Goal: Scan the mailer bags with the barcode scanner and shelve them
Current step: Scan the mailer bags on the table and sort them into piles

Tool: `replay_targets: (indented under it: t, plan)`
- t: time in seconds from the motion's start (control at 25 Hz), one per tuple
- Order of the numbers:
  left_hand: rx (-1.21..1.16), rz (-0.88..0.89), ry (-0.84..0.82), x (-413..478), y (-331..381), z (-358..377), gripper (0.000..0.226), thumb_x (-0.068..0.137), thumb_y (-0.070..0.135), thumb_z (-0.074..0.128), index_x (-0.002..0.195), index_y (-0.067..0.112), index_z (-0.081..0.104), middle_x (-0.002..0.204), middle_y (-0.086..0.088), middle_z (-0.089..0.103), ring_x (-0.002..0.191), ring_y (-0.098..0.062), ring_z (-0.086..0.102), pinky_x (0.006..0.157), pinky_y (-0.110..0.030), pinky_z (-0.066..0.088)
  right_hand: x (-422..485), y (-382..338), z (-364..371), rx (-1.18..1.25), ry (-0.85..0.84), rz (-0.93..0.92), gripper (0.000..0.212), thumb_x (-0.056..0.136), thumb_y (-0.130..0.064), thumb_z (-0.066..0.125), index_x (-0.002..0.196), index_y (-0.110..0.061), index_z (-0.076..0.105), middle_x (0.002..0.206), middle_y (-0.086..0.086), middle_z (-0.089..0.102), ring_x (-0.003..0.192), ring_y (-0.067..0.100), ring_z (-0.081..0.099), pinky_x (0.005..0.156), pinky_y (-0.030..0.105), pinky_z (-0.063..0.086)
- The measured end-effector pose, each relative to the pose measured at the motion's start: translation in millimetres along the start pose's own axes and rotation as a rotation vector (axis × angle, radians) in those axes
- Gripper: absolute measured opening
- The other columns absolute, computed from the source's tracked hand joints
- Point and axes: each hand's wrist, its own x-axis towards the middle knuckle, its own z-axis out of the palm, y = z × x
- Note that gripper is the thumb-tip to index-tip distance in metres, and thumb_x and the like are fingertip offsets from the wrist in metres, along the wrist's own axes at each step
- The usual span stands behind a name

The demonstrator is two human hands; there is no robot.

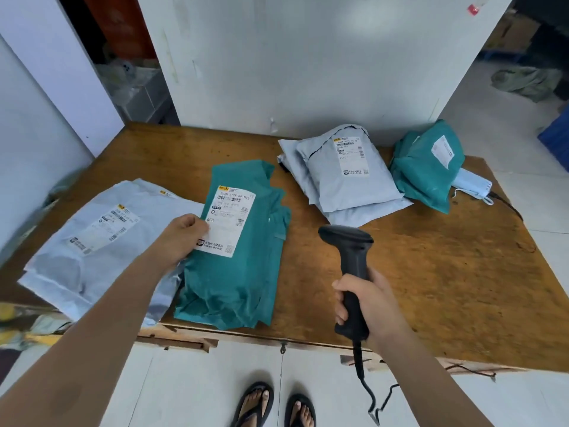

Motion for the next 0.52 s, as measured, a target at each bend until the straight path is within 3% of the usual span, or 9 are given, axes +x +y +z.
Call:
replay_targets:
  t: [0.08,0.2,0.32,0.4,0.52]
  plan:
    - [-0.047,-0.003,0.041,0.1,0.7,5.4,0.014,0.097,0.026,0.049,0.103,0.013,0.049,0.102,-0.016,0.066,0.074,-0.018,0.057,0.059,-0.028,0.043,3.4,-0.3,3.3,-0.012,-0.007,0.005,0.017,0.084,0.006,0.054,0.091,-0.008,0.049,0.056,0.01,0.046,0.039,0.021,0.04,0.044,0.029,0.04]
    - [-0.045,0.01,0.053,-0.6,4.0,13.4,0.058,0.089,0.046,0.058,0.132,0.015,0.035,0.107,-0.006,0.063,0.083,-0.014,0.06,0.067,-0.031,0.048,12.0,-0.1,5.3,-0.017,-0.001,0.018,0.017,0.083,0.005,0.055,0.093,-0.008,0.051,0.056,0.01,0.047,0.039,0.021,0.04,0.044,0.029,0.04]
    - [0.189,0.058,-0.02,-0.5,-5.5,20.7,0.094,0.06,0.065,0.074,0.132,0.016,0.04,0.12,-0.001,0.062,0.101,-0.018,0.064,0.089,-0.039,0.053,26.0,5.0,14.3,-0.059,0.019,0.035,0.024,0.084,0.002,0.057,0.104,-0.01,0.052,0.058,0.01,0.052,0.038,0.02,0.042,0.045,0.029,0.042]
    - [0.246,0.041,-0.048,4.8,-12.3,25.0,0.097,0.049,0.07,0.075,0.126,0.019,0.045,0.12,0.002,0.063,0.103,-0.017,0.063,0.093,-0.04,0.052,40.7,10.8,21.2,-0.108,0.028,0.037,0.035,0.086,0.0,0.058,0.115,-0.016,0.049,0.064,0.013,0.059,0.037,0.02,0.045,0.045,0.028,0.044]
    - [0.214,0.052,-0.077,1.9,-12.1,31.2,0.07,0.065,0.055,0.078,0.117,0.021,0.045,0.116,0.005,0.062,0.102,-0.015,0.062,0.094,-0.037,0.051,70.1,27.3,25.5,-0.327,0.107,0.0,0.052,0.087,-0.006,0.061,0.131,-0.021,0.038,0.085,0.017,0.064,0.041,0.021,0.051,0.044,0.027,0.046]
